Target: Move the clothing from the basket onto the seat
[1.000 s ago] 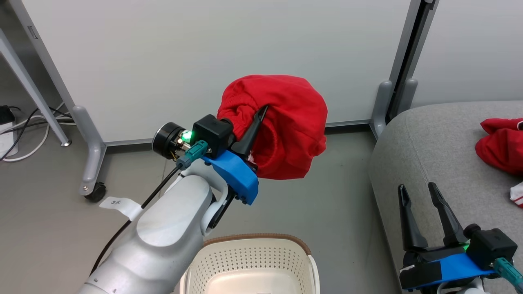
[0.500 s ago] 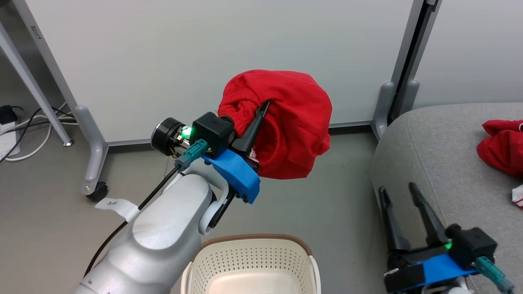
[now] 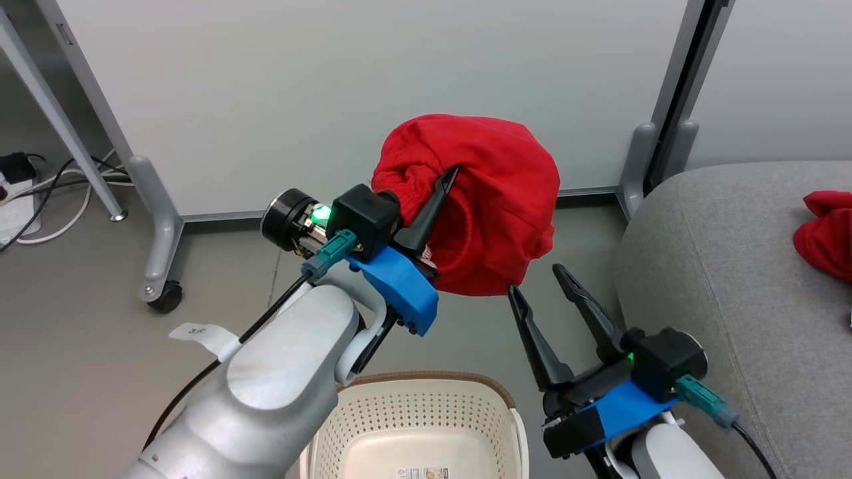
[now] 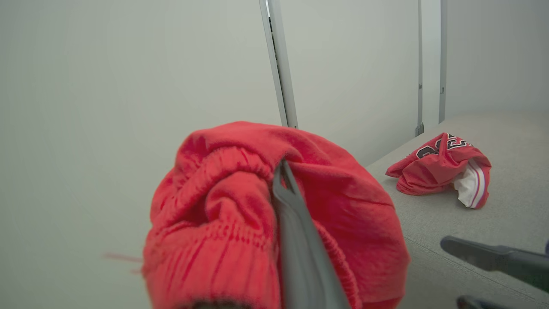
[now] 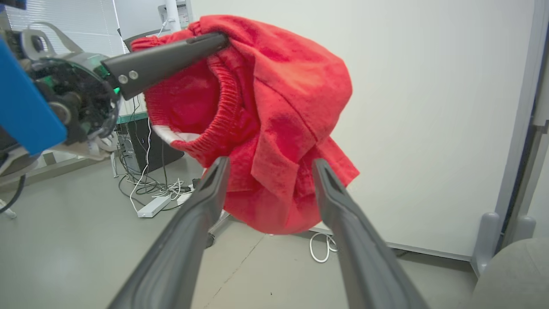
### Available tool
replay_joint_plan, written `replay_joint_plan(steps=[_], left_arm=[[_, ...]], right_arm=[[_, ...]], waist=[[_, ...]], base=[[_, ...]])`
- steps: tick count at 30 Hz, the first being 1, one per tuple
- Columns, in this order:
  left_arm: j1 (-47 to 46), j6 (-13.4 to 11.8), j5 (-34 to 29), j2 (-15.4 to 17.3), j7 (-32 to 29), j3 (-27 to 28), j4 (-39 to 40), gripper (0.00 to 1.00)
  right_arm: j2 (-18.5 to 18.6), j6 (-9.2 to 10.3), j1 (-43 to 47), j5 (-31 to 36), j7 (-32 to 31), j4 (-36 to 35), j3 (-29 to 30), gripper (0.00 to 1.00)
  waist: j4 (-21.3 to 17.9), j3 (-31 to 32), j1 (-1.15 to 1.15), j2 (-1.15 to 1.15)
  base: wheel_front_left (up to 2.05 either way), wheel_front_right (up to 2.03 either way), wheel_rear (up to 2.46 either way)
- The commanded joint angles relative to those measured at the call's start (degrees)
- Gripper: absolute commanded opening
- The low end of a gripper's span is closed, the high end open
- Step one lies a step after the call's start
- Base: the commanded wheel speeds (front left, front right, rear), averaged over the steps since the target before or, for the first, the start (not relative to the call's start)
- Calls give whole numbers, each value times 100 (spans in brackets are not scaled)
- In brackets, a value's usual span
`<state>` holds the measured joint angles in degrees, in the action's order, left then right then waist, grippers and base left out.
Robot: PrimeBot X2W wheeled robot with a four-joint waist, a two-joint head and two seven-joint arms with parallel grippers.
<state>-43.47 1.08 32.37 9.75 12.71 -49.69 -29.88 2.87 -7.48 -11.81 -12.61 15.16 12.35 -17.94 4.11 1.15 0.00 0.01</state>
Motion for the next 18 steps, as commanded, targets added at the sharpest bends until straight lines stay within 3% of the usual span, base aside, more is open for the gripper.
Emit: replay_joint_plan(steps=[1,7,18], left_arm=[[-53,12,-25,-7,11,-10,6,0],[-148,32,-60,-109,25,-93,0,0],[-249,73,-58,-266,82,-203,-31,0]], right_arm=[[2,-3,-82,-4,-2,23,-13,100],[4,-3,-584,-71,-3,489,-153,100],[3,-3,-1257,-278,-3,1375,178,100]], waist=[[16,-16,0,-1],[108,-94,0,-1],[241,-185,0,-1]], base=[[0,0,0],[0,0,0],[0,0,0]])
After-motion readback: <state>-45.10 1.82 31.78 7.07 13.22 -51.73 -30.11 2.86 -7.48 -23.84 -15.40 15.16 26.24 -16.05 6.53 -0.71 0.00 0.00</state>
